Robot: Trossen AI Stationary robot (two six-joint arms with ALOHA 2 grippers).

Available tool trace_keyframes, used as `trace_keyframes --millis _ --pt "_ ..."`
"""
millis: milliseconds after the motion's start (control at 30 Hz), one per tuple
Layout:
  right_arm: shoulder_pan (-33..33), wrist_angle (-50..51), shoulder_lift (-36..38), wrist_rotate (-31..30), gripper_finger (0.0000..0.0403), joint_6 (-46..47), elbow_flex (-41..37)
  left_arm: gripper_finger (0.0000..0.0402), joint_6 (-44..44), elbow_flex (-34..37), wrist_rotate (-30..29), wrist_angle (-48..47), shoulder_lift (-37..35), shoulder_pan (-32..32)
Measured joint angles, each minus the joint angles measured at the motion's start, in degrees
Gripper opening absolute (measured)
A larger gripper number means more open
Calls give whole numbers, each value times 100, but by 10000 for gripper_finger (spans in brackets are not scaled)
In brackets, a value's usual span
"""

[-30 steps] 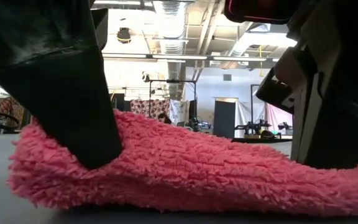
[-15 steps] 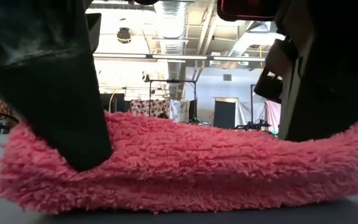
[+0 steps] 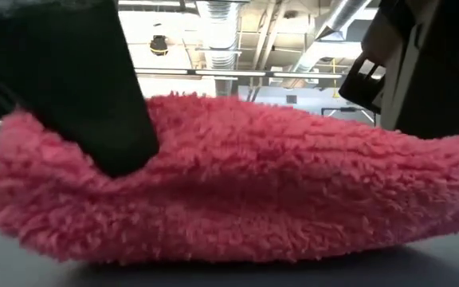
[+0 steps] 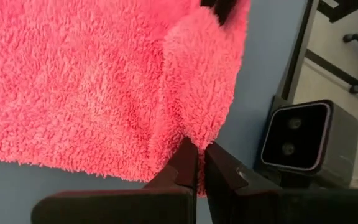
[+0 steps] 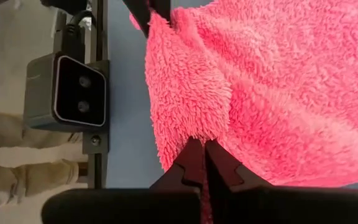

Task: Roll towel
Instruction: Roll the pink towel

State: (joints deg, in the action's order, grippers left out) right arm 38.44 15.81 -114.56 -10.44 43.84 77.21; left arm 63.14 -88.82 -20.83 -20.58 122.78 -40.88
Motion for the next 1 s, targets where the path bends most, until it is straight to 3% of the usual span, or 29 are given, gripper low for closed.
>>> trace_keyframes --millis 267,400,700,800,1000 --pt "-32 23 2 47 18 54 0 0 -109 107 94 244 -41 34" --pt "-99 29 4 311 18 116 11 0 301 692 364 923 -155 35" --pt "-161 112 4 562 19 122 22 0 1040 2255 351 2796 -719 -61" --pt "-260 118 4 708 19 118 22 0 1046 2474 543 3289 -795 -15" --pt "-432 121 1 1100 19 131 2 0 1122 2509 813 3399 -808 11"
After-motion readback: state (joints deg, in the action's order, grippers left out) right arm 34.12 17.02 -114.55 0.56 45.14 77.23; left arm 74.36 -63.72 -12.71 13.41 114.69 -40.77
